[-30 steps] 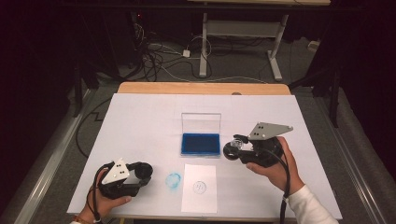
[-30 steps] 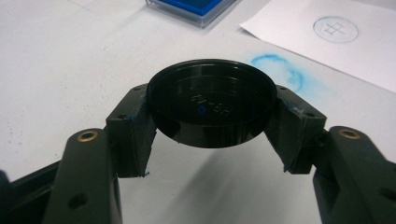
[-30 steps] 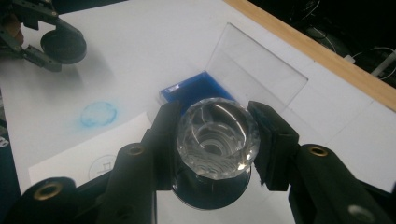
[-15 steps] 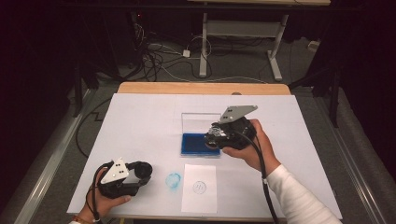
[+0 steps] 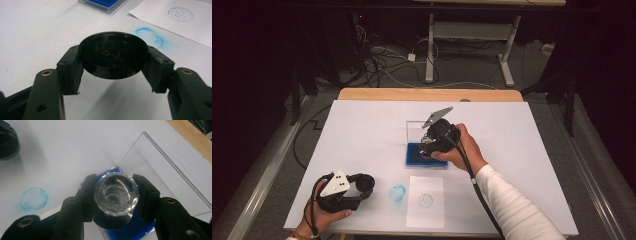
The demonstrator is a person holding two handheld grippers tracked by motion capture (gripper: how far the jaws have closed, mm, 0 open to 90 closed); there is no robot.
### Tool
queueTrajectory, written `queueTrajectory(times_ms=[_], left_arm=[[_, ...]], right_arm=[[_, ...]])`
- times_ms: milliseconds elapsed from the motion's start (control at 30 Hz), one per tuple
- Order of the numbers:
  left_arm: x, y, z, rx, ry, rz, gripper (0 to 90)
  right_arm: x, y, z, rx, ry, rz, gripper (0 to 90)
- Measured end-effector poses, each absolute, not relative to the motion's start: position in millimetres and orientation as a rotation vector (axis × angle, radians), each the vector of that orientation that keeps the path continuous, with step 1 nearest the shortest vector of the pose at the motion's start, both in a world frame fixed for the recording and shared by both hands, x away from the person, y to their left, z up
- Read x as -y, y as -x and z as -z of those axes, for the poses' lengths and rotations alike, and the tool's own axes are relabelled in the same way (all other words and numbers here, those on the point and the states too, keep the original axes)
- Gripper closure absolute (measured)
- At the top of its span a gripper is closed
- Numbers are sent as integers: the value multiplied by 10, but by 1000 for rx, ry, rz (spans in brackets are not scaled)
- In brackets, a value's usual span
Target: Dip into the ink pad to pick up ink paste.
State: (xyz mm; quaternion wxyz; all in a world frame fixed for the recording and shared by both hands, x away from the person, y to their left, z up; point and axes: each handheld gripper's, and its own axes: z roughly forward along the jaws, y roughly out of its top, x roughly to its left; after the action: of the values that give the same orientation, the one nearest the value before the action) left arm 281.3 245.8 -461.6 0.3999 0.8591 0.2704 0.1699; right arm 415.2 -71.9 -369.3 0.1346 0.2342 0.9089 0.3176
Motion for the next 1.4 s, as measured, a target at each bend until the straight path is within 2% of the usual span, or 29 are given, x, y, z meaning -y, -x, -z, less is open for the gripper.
queueTrajectory(times_ms=[500,1400], left_arm=[[-2460,-2819,4621,-678,-2176,-426,368],[-2441,-2818,4635,-665,-2192,-417,367]], right_arm=[[535,-4352,4007,-2651,-728,-931,573],[479,-4394,4205,-2653,-738,-933,572]])
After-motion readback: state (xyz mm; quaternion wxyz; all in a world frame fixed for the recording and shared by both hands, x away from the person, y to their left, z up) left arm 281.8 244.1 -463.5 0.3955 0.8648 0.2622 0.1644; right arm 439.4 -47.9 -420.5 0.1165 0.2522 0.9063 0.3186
